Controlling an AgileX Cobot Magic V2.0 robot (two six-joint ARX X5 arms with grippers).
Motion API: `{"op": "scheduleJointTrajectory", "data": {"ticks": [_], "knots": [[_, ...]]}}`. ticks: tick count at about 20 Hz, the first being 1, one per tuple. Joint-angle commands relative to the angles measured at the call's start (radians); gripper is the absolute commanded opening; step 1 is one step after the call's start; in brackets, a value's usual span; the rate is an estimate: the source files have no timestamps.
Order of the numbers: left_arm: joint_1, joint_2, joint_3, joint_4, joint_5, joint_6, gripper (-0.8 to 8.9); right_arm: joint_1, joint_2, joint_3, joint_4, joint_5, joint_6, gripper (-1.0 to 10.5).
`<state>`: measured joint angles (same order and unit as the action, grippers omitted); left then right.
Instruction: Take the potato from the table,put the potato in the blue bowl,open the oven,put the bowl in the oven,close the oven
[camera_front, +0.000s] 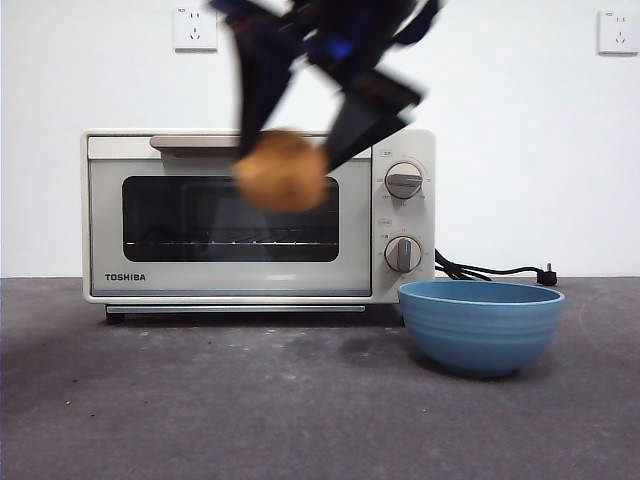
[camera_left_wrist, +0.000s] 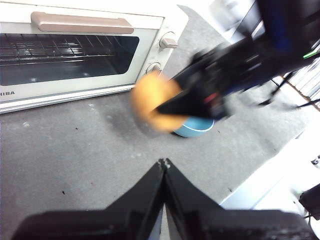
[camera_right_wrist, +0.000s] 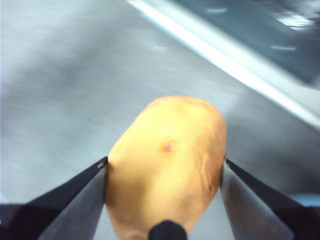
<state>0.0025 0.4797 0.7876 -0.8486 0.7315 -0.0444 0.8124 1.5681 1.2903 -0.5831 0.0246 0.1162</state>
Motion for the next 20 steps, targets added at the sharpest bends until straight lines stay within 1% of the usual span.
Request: {"op": "scheduleJointTrajectory", "data": {"ticks": [1, 4, 7, 8, 14, 16, 20], "knots": [[-0.003, -0.003, 0.002, 0.002, 0.001, 0.015, -0.08, -0.059, -0.066, -0.006, -0.107, 0.057, -0.056, -0.1], [-0.003, -0.002, 0.002, 0.002, 0.002, 0.015, -0.08, -0.174, -0.119, -0.014, -0.19, 0.048, -0.082, -0.1], [-0.003, -0.002, 0.002, 0.002, 0.001, 0.016, -0.08, -0.261, -0.12, -0.063, -0.168, -0.05, -0.089, -0.1], [-0.003, -0.002, 0.002, 0.002, 0.001, 0.016, -0.08, -0.273, -0.119, -0.099, -0.131, -0.052, -0.088, -0.1], [-0.003, -0.002, 0.002, 0.002, 0.002, 0.015, -0.08, -0.277, -0.115, -0.339, 0.109, -0.051, -0.059, -0.1], [-0.003, -0.002, 0.002, 0.002, 0.002, 0.016, -0.08, -0.278, -0.11, -0.382, 0.162, -0.048, -0.055, -0.1], [-0.003, -0.002, 0.002, -0.001, 0.002, 0.016, -0.08, -0.29, -0.068, -0.405, 0.203, -0.05, -0.055, -0.1]]}}
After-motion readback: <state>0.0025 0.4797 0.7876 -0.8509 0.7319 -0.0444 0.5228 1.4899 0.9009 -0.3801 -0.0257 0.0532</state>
